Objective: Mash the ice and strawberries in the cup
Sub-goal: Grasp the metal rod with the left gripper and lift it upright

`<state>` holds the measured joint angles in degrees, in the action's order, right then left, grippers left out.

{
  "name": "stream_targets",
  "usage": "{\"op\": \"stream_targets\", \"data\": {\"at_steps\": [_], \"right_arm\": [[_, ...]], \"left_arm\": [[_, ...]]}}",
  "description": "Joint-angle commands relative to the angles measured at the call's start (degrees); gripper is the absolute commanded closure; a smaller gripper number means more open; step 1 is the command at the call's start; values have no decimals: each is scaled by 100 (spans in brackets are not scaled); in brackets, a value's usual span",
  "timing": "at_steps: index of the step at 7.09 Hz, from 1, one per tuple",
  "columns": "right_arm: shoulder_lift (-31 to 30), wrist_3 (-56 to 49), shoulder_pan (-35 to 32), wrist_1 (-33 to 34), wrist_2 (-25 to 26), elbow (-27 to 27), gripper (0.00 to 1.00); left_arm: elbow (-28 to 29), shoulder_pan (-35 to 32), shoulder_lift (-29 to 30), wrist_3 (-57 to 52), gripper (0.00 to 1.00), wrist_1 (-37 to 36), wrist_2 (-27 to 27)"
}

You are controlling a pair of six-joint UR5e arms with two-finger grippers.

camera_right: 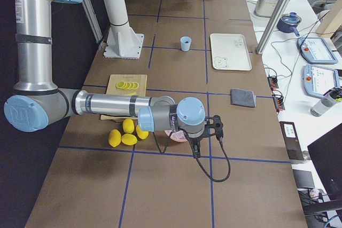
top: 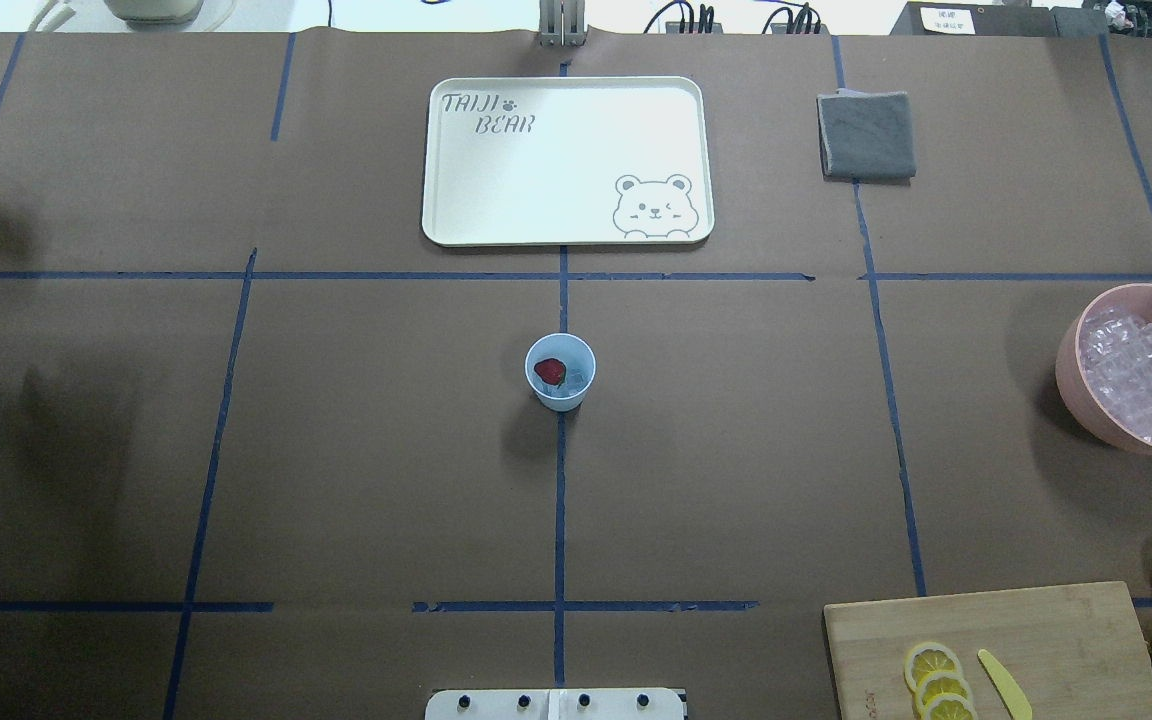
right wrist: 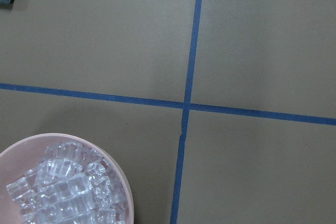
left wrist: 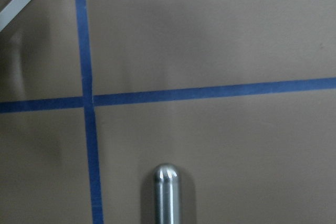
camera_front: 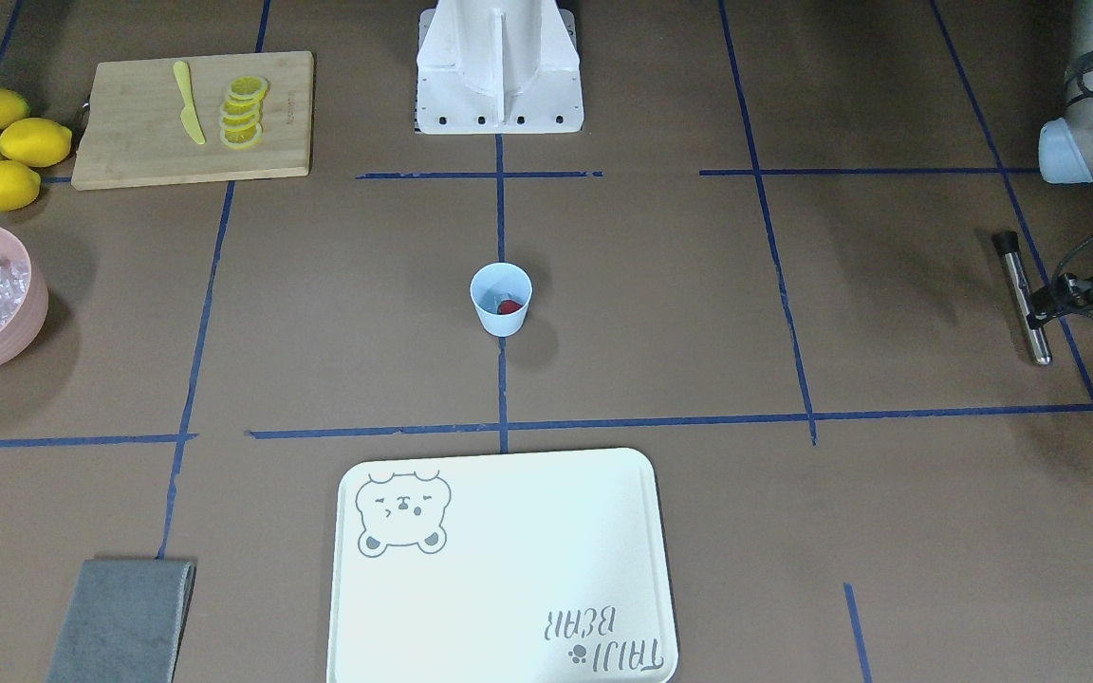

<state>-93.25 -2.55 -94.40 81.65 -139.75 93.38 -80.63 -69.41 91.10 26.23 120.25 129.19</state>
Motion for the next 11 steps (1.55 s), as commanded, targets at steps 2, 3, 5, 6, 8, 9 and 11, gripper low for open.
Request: {"op": "stream_targets", "data": {"at_steps": [2,3,5,6,8,9,11], "right_arm": [[0,0,0,0,0,-4,1],[0,-9,0,0,0,-12,1],[0,-9,0,0,0,-12,1],[0,-9,0,0,0,-12,1],[0,-9,0,0,0,-12,1],[0,-9,0,0,0,-4,1],[0,-9,0,0,0,-4,1]], "left_arm": [[511,77,-145,945,0,1243,-52],[618,181,-145,946,0,1325,-61],[619,348,-145,946,0,1317,-61],[619,393,-136,946,0,1317,-69],[593,463,-136,928,0,1334,-157],[593,463,-145,928,0,1430,-157],[584,463,-163,911,25,1458,-157]]}}
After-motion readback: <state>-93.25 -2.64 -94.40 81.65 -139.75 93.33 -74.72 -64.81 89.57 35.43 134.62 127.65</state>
